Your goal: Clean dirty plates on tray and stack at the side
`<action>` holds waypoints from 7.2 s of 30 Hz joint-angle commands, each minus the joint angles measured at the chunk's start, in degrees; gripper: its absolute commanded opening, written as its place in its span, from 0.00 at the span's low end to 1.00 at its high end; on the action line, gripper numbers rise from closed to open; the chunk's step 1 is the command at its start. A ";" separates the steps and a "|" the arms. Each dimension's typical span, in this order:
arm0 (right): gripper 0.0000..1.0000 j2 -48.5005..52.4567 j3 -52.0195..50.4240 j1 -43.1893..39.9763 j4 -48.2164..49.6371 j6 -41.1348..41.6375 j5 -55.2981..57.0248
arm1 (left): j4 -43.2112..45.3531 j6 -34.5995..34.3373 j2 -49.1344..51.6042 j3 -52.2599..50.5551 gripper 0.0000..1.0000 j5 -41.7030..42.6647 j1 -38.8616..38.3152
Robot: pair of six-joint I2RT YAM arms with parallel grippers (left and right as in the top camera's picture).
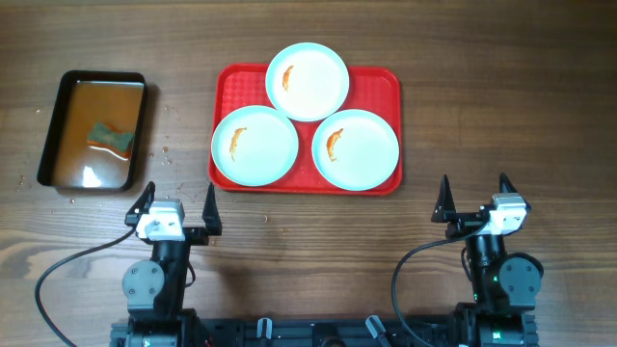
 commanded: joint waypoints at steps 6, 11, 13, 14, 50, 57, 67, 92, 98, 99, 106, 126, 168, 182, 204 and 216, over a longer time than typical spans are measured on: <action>1.00 -0.20 -0.07 0.17 0.11 -0.76 0.81 | -0.09 0.87 -0.46 -0.35 1.00 -0.68 -0.26; 1.00 -0.20 -0.07 0.17 0.11 -0.74 0.83 | -0.09 0.87 -0.46 -0.35 1.00 -0.68 -0.26; 1.00 -0.20 -0.07 0.17 0.11 -0.74 0.81 | -0.09 0.87 -0.46 -0.35 1.00 -0.68 -0.26; 1.00 -0.20 -0.07 0.17 0.11 -0.76 0.81 | -0.09 0.87 -0.46 -0.35 1.00 -0.68 -0.26; 1.00 -0.20 -0.07 0.17 0.11 -0.76 0.81 | -0.09 0.90 -0.46 -0.35 1.00 -0.68 -0.26; 1.00 -0.20 -0.07 0.17 0.11 -0.74 0.81 | -0.09 0.90 -0.46 -0.35 1.00 -0.68 -0.26; 1.00 -0.20 -0.07 0.17 0.11 -0.76 0.81 | 4.59 -5.18 -0.46 -0.35 1.00 9.99 -0.26; 1.00 -0.20 -0.07 0.17 0.11 -0.76 0.81 | -25.29 -20.17 47.45 50.14 1.00 6.86 -0.31; 1.00 -0.20 -0.07 0.17 0.11 -0.76 0.81 | -43.12 -21.77 72.41 71.01 1.00 6.47 -0.31; 1.00 -0.20 -0.07 0.17 0.11 -0.74 0.81 | -43.82 -24.50 75.49 72.59 1.00 6.05 0.22; 1.00 -0.20 -0.07 0.17 0.11 -0.76 0.81 | -55.21 -37.00 95.23 91.03 1.00 2.38 17.77; 1.00 -0.20 -0.07 0.17 0.11 -0.76 0.81 | -45.03 -44.61 121.66 90.97 0.56 -5.49 24.39; 1.00 -0.20 -0.07 0.17 0.11 -0.76 0.81 | -38.12 -44.35 120.13 84.78 0.72 -9.88 25.22; 1.00 -0.20 -0.07 0.17 0.11 -0.76 0.81 | -34.73 -41.11 120.85 84.78 0.08 -13.40 25.22; 1.00 -0.20 -0.07 0.17 0.11 -0.74 0.81 | -43.19 -41.13 120.74 84.78 0.66 -6.54 25.22; 1.00 -0.20 -0.07 0.17 0.11 -0.76 0.81 | -34.84 -41.09 120.83 84.78 0.91 -17.88 25.22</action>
